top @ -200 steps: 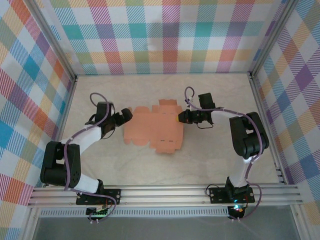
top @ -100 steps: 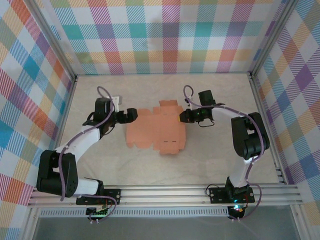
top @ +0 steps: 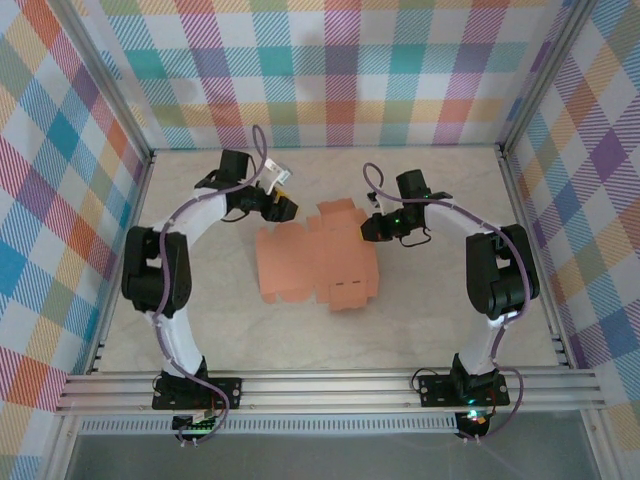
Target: Fold the paper box
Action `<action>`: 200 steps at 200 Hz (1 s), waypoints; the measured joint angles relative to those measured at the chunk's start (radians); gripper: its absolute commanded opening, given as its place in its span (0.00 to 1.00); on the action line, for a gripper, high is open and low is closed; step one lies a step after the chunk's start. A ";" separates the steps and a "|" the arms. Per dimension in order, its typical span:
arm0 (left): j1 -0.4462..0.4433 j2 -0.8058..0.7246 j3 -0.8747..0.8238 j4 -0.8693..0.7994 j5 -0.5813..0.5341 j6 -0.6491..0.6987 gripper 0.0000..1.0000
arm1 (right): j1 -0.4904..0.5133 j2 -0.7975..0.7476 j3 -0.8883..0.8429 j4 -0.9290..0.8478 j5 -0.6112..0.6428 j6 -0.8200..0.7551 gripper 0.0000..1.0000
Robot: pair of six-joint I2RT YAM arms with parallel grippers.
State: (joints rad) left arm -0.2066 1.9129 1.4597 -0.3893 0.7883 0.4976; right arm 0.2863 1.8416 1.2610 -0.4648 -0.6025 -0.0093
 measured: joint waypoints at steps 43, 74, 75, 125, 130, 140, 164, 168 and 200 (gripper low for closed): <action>-0.006 0.116 0.098 -0.172 0.136 0.162 0.45 | 0.000 -0.002 0.006 -0.025 -0.006 -0.003 0.00; -0.039 0.169 0.150 -0.241 0.157 0.222 0.44 | 0.000 -0.003 0.006 -0.026 -0.008 -0.003 0.00; -0.040 0.169 0.152 -0.243 0.158 0.223 0.44 | 0.000 -0.003 0.006 -0.026 -0.008 -0.003 0.00; -0.080 0.204 0.181 -0.282 0.173 0.248 0.37 | 0.000 -0.003 0.007 -0.026 -0.010 -0.002 0.00; -0.081 0.204 0.181 -0.282 0.173 0.245 0.36 | 0.000 -0.003 0.007 -0.026 -0.011 -0.001 0.00; -0.082 0.204 0.181 -0.282 0.174 0.246 0.35 | 0.000 -0.003 0.007 -0.026 -0.011 0.001 0.00; -0.089 0.204 0.180 -0.290 0.173 0.256 0.34 | 0.000 -0.003 0.007 -0.026 -0.010 0.005 0.00; -0.092 0.204 0.177 -0.288 0.172 0.258 0.34 | 0.000 -0.003 0.007 -0.026 -0.008 0.006 0.00; -0.132 0.166 0.077 -0.208 0.109 0.244 0.24 | 0.002 -0.003 0.007 -0.033 0.001 0.016 0.00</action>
State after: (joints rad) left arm -0.3389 2.0785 1.5364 -0.5972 0.8978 0.7418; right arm 0.2886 1.8389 1.2682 -0.4976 -0.6014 0.0071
